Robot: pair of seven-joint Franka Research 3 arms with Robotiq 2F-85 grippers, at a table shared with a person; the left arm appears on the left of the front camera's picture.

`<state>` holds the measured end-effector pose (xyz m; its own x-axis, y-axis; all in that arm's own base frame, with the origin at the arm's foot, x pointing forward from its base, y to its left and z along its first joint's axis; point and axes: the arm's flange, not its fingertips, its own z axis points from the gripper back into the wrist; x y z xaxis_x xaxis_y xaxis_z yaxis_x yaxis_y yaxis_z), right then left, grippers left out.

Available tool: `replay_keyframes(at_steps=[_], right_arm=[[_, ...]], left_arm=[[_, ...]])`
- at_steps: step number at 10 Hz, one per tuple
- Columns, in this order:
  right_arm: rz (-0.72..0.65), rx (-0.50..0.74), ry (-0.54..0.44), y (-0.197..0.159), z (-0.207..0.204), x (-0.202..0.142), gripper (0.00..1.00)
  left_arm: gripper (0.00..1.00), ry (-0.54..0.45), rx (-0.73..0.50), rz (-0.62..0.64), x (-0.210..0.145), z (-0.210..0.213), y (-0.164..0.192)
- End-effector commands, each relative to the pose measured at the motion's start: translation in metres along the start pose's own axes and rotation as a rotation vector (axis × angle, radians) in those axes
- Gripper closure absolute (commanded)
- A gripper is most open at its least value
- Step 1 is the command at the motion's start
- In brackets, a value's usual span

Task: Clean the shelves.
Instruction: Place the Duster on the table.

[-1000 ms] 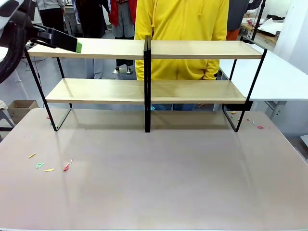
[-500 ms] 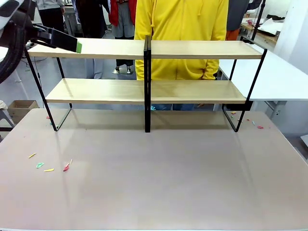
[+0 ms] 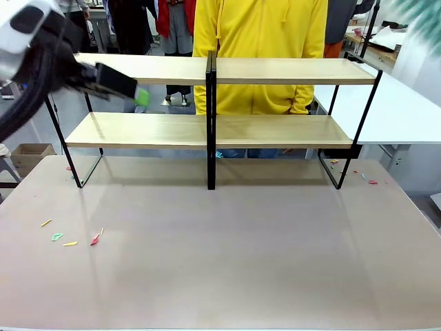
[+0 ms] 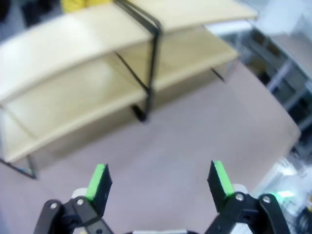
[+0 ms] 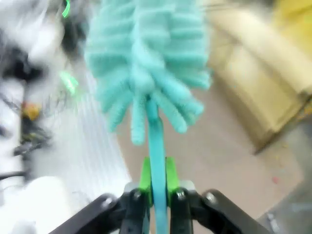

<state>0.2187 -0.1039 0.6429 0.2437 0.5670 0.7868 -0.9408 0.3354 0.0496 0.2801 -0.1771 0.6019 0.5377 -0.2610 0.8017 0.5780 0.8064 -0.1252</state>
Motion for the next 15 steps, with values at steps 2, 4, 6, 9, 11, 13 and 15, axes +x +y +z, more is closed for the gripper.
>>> replay_keyframes(at_steps=[2, 4, 6, 9, 11, 13, 15], right_arm=[[0.125, 0.323, 0.265, 0.006, -0.107, -0.020, 0.88], [0.063, 0.363, 0.450, -0.011, -0.178, -0.034, 0.88], [0.044, 0.371, 0.601, -0.029, -0.226, -0.043, 0.88], [0.030, 0.200, 0.760, -0.041, -0.273, -0.042, 0.88], [0.017, 0.190, 0.734, -0.049, -0.288, -0.038, 0.88], [0.010, 0.225, 0.702, -0.055, -0.300, -0.037, 0.88], [0.028, 0.240, 0.724, -0.056, -0.303, -0.039, 0.31]], left_arm=[[0.00, 0.248, -0.178, 0.283, -0.068, -0.034, 0.068], [0.00, 0.379, -0.271, 0.495, -0.125, -0.077, 0.105], [0.00, 0.287, -0.610, 0.579, -0.172, -0.100, 0.128], [0.00, -0.028, -0.884, 0.587, -0.230, -0.114, 0.156], [0.00, -0.013, -0.829, 0.564, -0.240, -0.108, 0.160], [0.00, 0.013, -0.815, 0.529, -0.234, -0.104, 0.154], [0.00, 0.035, -0.811, 0.530, -0.233, -0.108, 0.154]])
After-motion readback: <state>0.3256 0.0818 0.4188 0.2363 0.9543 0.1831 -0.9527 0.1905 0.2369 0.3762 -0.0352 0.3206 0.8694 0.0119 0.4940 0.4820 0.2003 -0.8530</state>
